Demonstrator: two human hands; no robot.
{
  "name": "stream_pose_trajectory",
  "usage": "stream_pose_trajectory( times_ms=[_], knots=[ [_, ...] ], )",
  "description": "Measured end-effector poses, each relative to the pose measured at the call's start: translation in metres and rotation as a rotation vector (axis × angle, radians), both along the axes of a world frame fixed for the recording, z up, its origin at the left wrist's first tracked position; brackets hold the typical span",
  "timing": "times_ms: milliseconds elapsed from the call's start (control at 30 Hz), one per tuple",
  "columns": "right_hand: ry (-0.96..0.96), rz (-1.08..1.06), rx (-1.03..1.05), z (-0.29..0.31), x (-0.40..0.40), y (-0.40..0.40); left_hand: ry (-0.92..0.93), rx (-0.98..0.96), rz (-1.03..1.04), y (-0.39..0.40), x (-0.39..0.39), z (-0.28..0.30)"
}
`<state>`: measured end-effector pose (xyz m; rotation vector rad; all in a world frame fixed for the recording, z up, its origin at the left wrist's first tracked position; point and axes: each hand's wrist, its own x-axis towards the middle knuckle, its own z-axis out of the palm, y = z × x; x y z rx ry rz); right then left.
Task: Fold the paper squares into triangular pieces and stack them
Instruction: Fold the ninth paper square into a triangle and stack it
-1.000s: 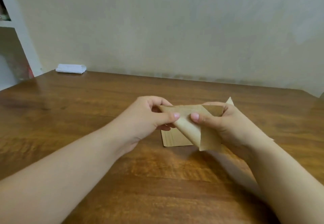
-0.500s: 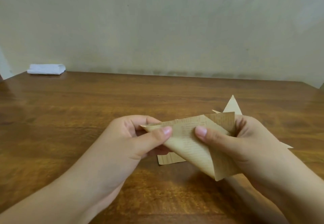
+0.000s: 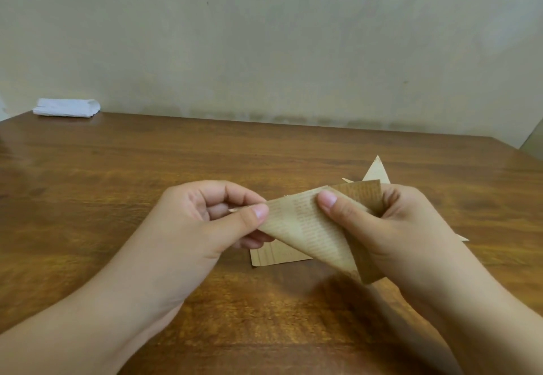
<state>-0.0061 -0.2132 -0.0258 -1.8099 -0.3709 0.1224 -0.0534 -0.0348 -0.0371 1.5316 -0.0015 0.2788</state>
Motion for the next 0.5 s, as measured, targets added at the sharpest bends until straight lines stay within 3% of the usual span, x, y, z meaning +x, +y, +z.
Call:
stream_pose_trajectory(
  times_ms=[500],
  knots=[
    [-0.006,-0.015,0.024,-0.0031,0.0081,-0.0047,-0.044,-0.042,0.044,-0.0023,-0.0014,0.0038]
  ],
)
